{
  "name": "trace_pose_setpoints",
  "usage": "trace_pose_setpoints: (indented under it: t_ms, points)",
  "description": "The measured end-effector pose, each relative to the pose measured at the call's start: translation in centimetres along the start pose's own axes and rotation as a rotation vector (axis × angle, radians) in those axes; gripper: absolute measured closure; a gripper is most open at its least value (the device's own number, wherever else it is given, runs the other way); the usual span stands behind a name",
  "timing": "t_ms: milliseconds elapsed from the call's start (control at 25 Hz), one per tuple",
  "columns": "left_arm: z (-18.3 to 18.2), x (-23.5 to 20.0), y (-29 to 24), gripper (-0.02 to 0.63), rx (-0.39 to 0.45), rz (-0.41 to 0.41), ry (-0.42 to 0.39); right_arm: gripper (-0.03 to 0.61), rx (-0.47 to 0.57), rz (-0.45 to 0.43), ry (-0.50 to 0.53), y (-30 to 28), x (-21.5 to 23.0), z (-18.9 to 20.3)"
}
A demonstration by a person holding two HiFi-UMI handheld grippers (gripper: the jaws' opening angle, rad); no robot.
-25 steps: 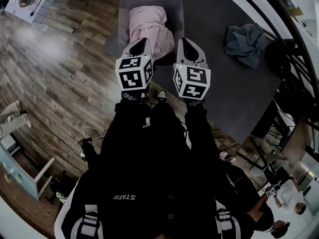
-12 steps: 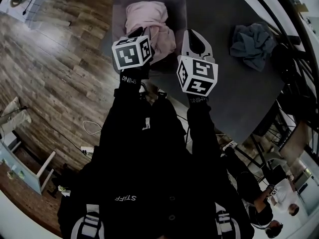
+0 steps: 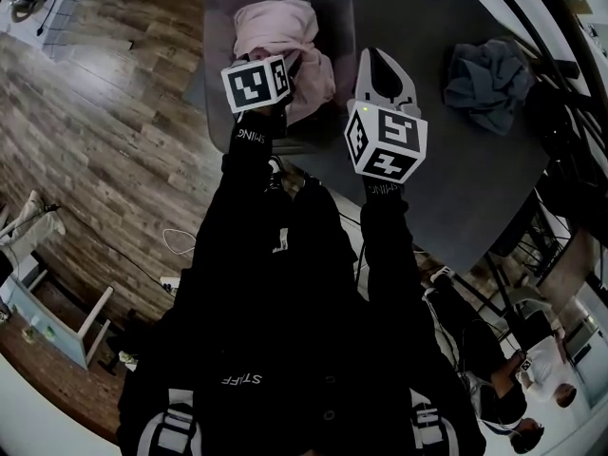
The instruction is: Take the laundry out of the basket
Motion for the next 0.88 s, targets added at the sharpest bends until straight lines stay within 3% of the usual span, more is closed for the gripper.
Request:
trace_pose_setpoints:
  t_ms: [160,360,880]
  points:
    - [0.6,-0.7,-1.8,0.093,-0.034,-0.050,-0.001,0.565,-0.001,0.005,-0.008,-0.2,0.5,0.3]
    - [1.4,-1.3,-4.5,0.033,-0.095,-0.089,0.001,0.565,0.004,0.012,-0.026,-0.2,1.3,0.6]
    - [3.8,-2.4,-9.8,0.029,-0.213,-0.112,0.061,0.565,-0.005,0.025,-0.046,0.3,2.9,1.6]
Point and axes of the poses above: the fingertips, and each gripper's own axes: y backward along the fingers, x to its right, z out of its underside, the point moved 3 cm from there along y, backward along the fingers, and after that the axes turned 3 degrees about x, right-handed, at the moved point
